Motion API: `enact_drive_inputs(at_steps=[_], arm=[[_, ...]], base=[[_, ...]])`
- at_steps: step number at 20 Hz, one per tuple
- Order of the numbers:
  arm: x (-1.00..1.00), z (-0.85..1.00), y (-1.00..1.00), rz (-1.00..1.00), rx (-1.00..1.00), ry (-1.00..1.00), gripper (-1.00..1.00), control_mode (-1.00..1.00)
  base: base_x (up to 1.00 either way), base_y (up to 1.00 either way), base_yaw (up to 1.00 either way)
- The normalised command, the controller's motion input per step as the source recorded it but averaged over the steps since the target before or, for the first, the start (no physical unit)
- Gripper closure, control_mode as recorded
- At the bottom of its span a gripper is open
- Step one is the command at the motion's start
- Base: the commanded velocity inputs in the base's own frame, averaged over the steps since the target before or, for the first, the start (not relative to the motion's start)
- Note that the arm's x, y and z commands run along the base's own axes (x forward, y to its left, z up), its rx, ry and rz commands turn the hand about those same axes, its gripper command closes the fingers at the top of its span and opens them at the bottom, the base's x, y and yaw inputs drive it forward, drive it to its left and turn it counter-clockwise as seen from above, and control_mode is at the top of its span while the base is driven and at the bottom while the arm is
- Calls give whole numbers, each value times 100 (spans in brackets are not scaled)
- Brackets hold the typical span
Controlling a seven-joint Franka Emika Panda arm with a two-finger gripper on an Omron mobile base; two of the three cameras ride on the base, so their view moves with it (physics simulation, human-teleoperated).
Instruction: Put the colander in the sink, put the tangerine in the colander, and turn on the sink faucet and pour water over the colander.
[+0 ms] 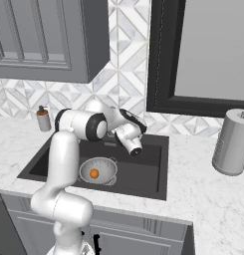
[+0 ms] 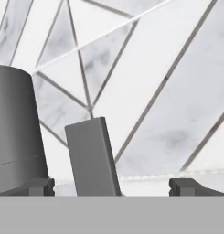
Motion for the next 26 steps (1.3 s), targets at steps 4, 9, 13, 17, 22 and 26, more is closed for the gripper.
enact_drive_inputs(at_steps=[4,9,13,17,22,26], arm=[[7,4,-2,-1,0,-11,-100,-100],[6,8,-30,-5,0,-7,-100,-100],[0,17,-46,-11,1,-1,-100,-100],[0,13,-53,-11,2,0,-100,-100],[7,18,-85,-6,5,0,-100,-100],[30,12,-100,0,11,0,-100,-100]], base=[[0,0,0],[0,0,0],[0,0,0],[0,0,0],[0,0,0],[0,0,0]])
